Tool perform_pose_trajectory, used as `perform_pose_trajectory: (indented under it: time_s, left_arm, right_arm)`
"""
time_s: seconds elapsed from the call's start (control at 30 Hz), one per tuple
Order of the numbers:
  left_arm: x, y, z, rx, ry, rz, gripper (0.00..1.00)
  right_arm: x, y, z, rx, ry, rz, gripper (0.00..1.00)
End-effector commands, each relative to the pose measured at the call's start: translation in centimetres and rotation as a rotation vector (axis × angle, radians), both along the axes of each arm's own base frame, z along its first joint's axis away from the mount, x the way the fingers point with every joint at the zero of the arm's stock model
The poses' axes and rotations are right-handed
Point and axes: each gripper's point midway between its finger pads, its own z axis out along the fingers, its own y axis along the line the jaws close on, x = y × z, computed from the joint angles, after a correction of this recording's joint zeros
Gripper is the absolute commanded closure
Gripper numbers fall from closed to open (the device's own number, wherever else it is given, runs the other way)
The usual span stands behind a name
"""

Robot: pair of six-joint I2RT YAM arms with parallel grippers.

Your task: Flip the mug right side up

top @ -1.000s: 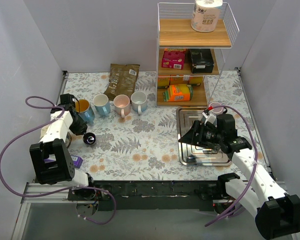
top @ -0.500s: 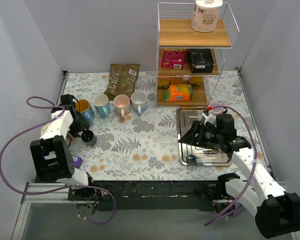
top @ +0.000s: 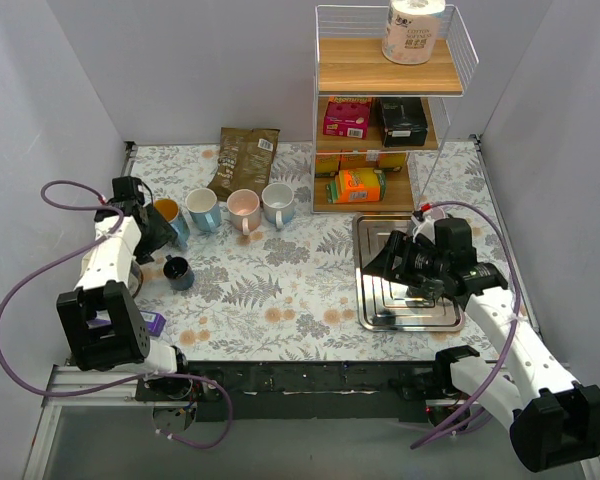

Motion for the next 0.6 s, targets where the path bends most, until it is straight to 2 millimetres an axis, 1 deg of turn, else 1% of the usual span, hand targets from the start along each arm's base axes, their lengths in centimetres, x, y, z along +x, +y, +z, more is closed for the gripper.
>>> perform_pose_trajectory:
  time_s: [0.0,0.03,0.07,0.13,0.17,0.2,0.23,0.27,0.3,0.33,0.37,0.4,0.43,0.47,0.5,0.53,0.57]
  left_arm:
    - [1.3,-0.7,7.1,-0.001,-0.201,-0.052,0.37]
    - [1.1,-0.8,7.8,0.001,-0.210,-0.059,0.36]
    - [1.0,-1.0,8.7,-0.001,-0.230,-0.068,0.35]
    - [0.8,-1.7,10.8,-0.010,-0.285,-0.104,0.29]
    - [0.7,-1.7,11.3,-0.005,-0.298,-0.112,0.27]
    - [0.5,-2.3,12.4,-0.022,-0.333,-0.135,0.21]
    - [0.5,-2.9,13.1,-0.035,-0.359,-0.169,0.18]
    - [0.4,-3.2,13.6,-0.041,-0.377,-0.184,0.16]
    - [0.3,-3.7,14.2,-0.051,-0.403,-0.207,0.10]
    - [0.3,-4.4,15.5,-0.063,-0.462,-0.245,0.06]
    - [0.2,-4.8,16.0,-0.074,-0.491,-0.263,0.02]
    - [0.2,-5.2,16.7,-0.082,-0.522,-0.280,0.02]
    - [0.2,-5.7,18.4,-0.077,-0.599,-0.307,0.02]
    - [0.0,-6.9,18.6,-0.129,-0.627,-0.337,0.02]
    - [0.0,-7.5,19.1,-0.151,-0.658,-0.357,0.02]
    - [0.0,-8.2,20.6,-0.164,-0.731,-0.396,0.02]
    - [-0.3,-9.7,20.2,-0.231,-0.746,-0.450,0.02]
  right_arm:
    - [2.5,-1.7,2.2,-0.109,-0.097,-0.075,0.14]
    - [2.7,-2.1,2.1,-0.138,-0.087,-0.090,0.14]
    - [3.6,-2.9,2.8,-0.180,-0.121,-0.124,0.14]
    - [4.5,-4.2,3.0,-0.246,-0.126,-0.171,0.14]
    - [5.6,-5.6,3.9,-0.309,-0.162,-0.232,0.14]
    - [5.8,-6.5,3.8,-0.350,-0.154,-0.259,0.14]
    - [6.4,-7.5,3.8,-0.389,-0.151,-0.292,0.14]
    - [7.2,-9.4,3.8,-0.466,-0.160,-0.366,0.14]
    - [7.5,-10.3,4.3,-0.494,-0.159,-0.401,0.14]
    - [8.1,-11.8,4.1,-0.523,-0.139,-0.451,0.14]
    - [8.5,-13.0,4.3,-0.546,-0.131,-0.502,0.14]
    - [8.9,-13.8,4.7,-0.545,-0.129,-0.537,0.14]
    - [9.4,-15.8,4.6,-0.546,-0.104,-0.609,0.14]
    - [9.7,-16.3,4.6,-0.521,-0.091,-0.638,0.14]
    - [10.3,-17.8,4.9,-0.504,-0.091,-0.701,0.14]
    - [10.8,-19.4,4.8,-0.481,-0.063,-0.777,0.14]
    - [11.1,-20.1,4.6,-0.464,-0.045,-0.815,0.14]
